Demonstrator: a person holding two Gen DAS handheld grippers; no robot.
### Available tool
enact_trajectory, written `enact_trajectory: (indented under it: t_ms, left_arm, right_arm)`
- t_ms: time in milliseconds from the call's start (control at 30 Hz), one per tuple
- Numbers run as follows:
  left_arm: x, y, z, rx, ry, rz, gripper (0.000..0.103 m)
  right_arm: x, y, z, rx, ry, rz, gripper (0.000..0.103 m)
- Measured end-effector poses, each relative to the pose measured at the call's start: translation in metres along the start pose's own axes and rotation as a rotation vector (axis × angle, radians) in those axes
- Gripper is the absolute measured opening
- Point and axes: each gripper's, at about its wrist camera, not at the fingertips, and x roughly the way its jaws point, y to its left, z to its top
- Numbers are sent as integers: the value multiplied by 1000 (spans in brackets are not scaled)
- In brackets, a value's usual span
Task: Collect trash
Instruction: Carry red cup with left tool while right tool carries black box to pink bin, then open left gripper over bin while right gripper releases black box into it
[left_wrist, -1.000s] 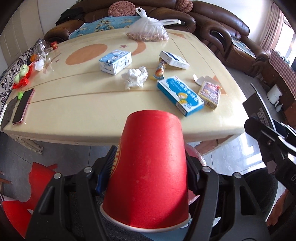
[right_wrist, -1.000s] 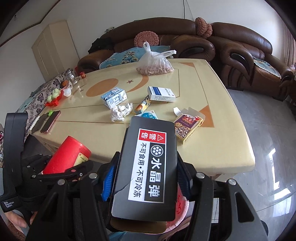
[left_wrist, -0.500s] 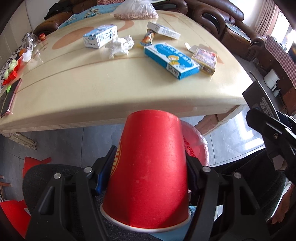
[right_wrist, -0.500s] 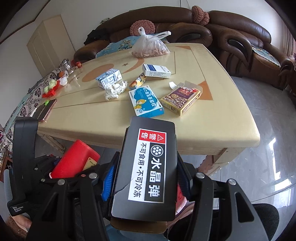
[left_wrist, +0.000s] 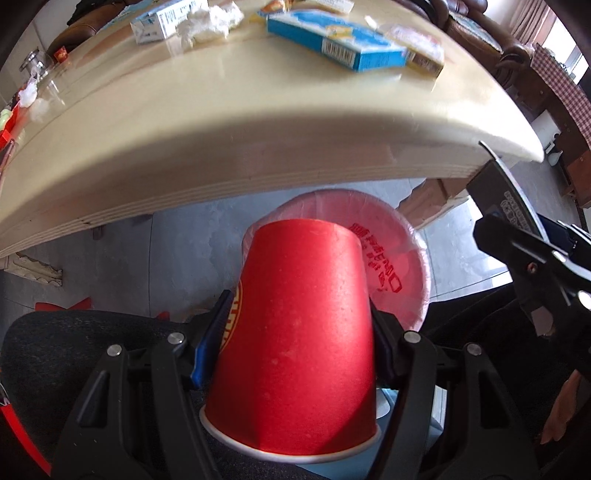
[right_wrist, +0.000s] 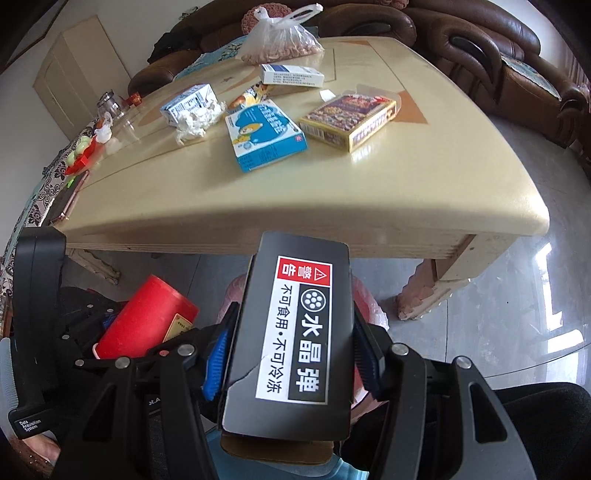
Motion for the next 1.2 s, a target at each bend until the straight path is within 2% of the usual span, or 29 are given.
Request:
enact_trajectory:
  t_ms: [167, 567, 833, 1200]
  left_arm:
    - [28, 0, -6, -9, 69, -9, 65]
    - [79, 1, -7, -44, 168, -39, 65]
    - [114, 2, -5, -71, 239, -31, 65]
    - [143, 0, -3, -66, 311, -33, 65]
  right_arm:
    - [24, -8, -5, 2, 50, -14, 55]
    - [81, -21, -15, 23, 157, -21, 55]
    - [120, -31, -20, 32, 228, -14, 55]
    - [148, -35, -26, 32, 290, -6, 56]
